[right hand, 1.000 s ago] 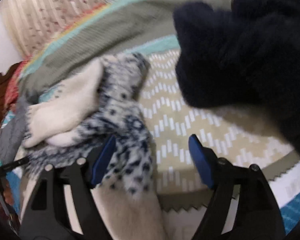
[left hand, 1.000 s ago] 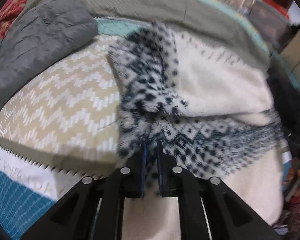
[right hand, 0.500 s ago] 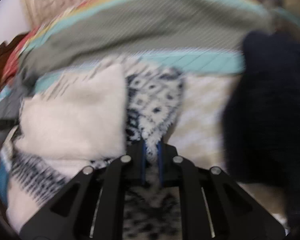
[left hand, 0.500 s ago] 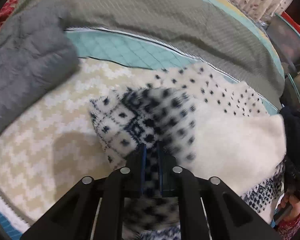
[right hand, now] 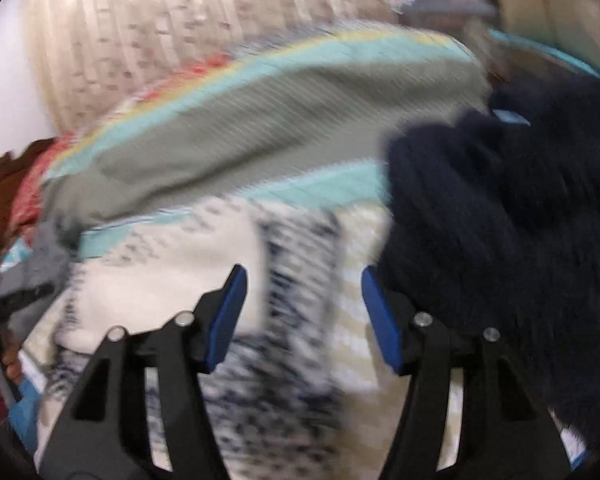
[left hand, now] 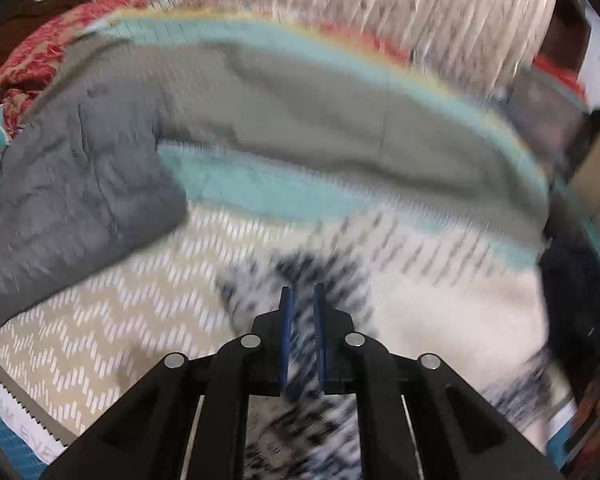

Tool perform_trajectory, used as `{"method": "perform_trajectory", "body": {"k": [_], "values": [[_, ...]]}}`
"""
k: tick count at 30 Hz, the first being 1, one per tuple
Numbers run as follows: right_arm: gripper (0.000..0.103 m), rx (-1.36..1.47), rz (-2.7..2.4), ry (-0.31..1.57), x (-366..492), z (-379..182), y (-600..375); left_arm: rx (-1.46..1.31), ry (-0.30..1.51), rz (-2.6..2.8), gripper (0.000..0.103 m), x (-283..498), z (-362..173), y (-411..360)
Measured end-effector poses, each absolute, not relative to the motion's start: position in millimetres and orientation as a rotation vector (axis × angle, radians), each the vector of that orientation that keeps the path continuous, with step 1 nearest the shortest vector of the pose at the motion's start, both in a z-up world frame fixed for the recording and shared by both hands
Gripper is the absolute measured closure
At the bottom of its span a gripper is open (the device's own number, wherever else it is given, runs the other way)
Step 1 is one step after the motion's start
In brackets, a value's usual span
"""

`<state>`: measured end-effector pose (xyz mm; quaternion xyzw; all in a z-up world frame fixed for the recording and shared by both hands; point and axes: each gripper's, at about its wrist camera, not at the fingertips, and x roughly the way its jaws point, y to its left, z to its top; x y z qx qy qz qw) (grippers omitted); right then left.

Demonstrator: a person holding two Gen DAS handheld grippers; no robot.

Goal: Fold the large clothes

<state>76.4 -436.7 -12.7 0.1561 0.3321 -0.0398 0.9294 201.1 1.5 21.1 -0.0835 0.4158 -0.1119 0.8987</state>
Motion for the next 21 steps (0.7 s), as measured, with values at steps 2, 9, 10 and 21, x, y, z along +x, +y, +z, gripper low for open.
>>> {"method": "perform_trajectory", "body": {"k": [2,9,10,21], "values": [[0.048,0.271,0.037,0.692,103.3,-1.5,-408.3,-0.143,0.853,-0.303,0.069,210.6,27.7,-23.7],[0.066,0.196,0.146,0.912,207.1,-53.4,-366.2,0.037,1.030,-0.330,0.069,258.8,-46.1,-82.3],[0.087,0.223,0.099,0.935,211.4,-64.7,-378.8,0.022,1.049,-0.340,0.070,267.2,-59.5,-75.8],[0.103,0.578,0.032,0.827,195.1,-112.2,-455.7,0.113,0.936,-0.348,0.073,266.1,-70.5,-80.2]]}}
